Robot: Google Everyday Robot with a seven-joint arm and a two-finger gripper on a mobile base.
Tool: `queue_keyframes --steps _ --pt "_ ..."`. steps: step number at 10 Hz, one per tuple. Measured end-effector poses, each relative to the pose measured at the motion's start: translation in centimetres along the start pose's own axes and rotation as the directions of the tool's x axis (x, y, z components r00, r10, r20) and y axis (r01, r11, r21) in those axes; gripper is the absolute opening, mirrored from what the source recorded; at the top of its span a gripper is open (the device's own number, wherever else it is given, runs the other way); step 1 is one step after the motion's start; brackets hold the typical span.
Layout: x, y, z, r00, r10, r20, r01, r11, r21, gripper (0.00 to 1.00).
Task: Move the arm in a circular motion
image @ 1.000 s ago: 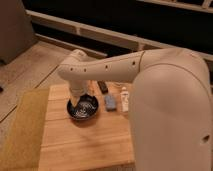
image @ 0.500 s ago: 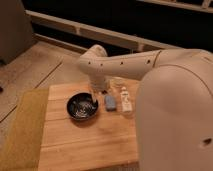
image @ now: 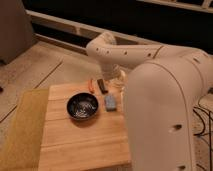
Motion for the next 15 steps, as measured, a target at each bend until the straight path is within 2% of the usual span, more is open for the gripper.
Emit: queue_keyframes --steps 2,4,6,7,8,9,10,11,12,13,15 --pt "-2.8 -0.3 -1.3 1.0 -0.013 0.017 0.013 1.0 0.007 0.65" --pt "-5.2 1.3 -2.3 0.997 -0.065 0.03 0.064 0.998 0.015 0.65" --pt "-7.3 5.3 -2.9 0.987 -0.155 0.045 0.155 0.988 0.01 0.65" --pt "-8.0 7.8 -3.2 0.977 -0.204 0.056 0.204 0.979 0.0 0.65" --pt "-8.5 11.0 -3.6 0.961 -0.265 0.074 0.267 0.964 -0.015 0.65" --pt "-8.6 13.1 -4.0 0.948 -0.305 0.088 0.309 0.951 -0.026 0.65" --pt "-8.3 16.0 -4.5 0.925 -0.362 0.113 0.368 0.929 -0.04 0.65" --pt "-7.7 17.9 -4.8 0.908 -0.399 0.13 0.408 0.912 -0.05 0.65" --pt "-6.5 20.0 -5.0 0.884 -0.441 0.153 0.454 0.889 -0.061 0.65" --pt "-5.0 21.5 -5.2 0.867 -0.466 0.175 0.483 0.873 -0.07 0.65" --pt "-1.5 23.7 -5.5 0.84 -0.498 0.216 0.524 0.847 -0.084 0.65"
